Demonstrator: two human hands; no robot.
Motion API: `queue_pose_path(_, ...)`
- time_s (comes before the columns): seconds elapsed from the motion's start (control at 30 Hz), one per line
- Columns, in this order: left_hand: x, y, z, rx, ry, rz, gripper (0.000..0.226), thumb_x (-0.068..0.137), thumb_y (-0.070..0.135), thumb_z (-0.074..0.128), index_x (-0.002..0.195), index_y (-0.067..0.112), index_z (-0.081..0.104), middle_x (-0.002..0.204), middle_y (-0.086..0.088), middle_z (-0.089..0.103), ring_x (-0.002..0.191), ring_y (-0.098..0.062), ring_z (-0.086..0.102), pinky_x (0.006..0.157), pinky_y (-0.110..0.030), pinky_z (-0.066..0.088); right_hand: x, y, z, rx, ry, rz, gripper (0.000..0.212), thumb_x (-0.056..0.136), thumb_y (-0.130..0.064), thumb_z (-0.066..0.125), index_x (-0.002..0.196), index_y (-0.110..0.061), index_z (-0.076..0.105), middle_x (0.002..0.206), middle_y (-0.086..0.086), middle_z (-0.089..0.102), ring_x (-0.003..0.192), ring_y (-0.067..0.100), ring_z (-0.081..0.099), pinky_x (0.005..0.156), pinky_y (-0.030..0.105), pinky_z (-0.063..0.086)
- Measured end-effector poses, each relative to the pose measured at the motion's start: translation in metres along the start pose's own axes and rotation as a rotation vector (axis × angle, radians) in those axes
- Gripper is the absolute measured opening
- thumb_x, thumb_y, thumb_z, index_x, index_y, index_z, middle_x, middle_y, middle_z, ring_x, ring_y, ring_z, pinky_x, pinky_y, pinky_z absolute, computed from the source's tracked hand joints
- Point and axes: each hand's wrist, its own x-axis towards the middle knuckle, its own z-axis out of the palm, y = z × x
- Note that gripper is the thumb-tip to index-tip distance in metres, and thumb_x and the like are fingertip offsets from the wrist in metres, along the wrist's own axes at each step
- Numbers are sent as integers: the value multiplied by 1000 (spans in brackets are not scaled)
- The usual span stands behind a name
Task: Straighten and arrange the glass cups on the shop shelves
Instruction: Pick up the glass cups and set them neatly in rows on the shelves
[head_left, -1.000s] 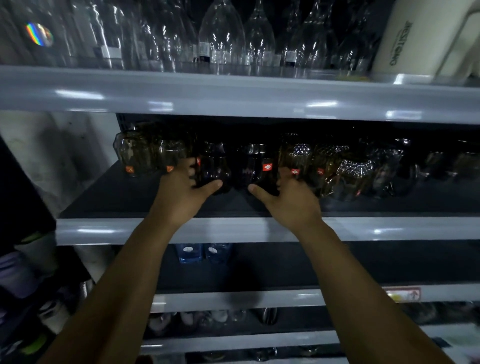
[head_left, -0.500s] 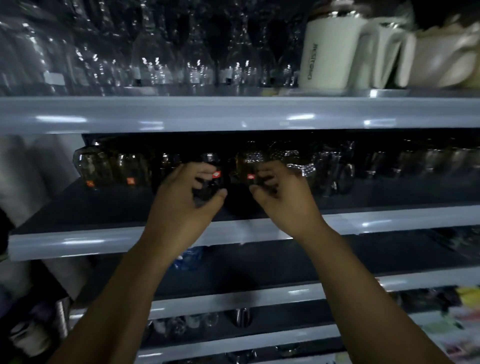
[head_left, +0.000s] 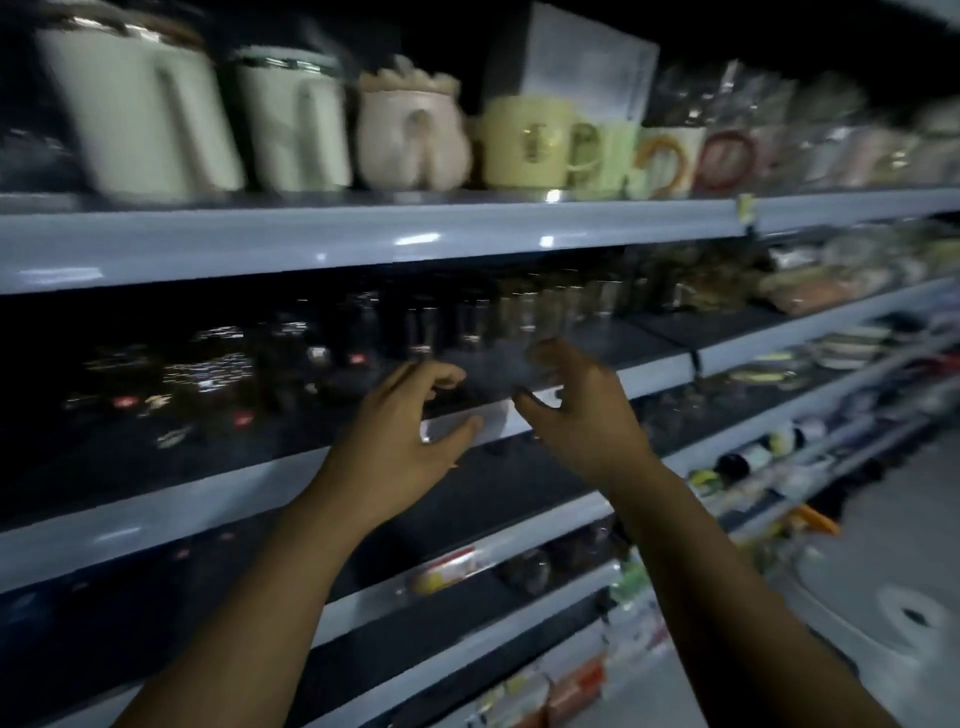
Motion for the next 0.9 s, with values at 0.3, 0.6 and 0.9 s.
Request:
queue_pose_path(0.3, 100, 74, 147, -176, -115, 64, 37, 89, 36, 72, 123, 25, 61, 121, 12, 59, 109, 1, 55, 91, -12, 43, -1, 139, -119, -140, 135, 196, 49, 89, -32, 75, 131, -16, 55, 125, 3, 62, 105, 17, 61, 79, 27, 43)
queue_pose_path(0.6, 226, 97, 283, -272, -120, 95, 28, 86, 41, 69, 111, 41, 56, 118, 17, 62, 107, -5, 59, 91, -32, 52, 58, 265, -175, -161, 257, 328, 50, 92, -35, 73, 133, -17, 52, 130, 4, 61, 112, 22, 60, 89, 43, 54)
queue_pose_path(0.9, 320, 124, 372, -85, -134, 7, 37, 94, 38, 63, 127, 26, 51, 136, -2, 48, 121, -25, 51, 93, -45, 52, 159, 354, -187, -100, 293, 341, 54, 88, -32, 77, 134, -17, 53, 130, -1, 62, 113, 20, 62, 94, 43, 55)
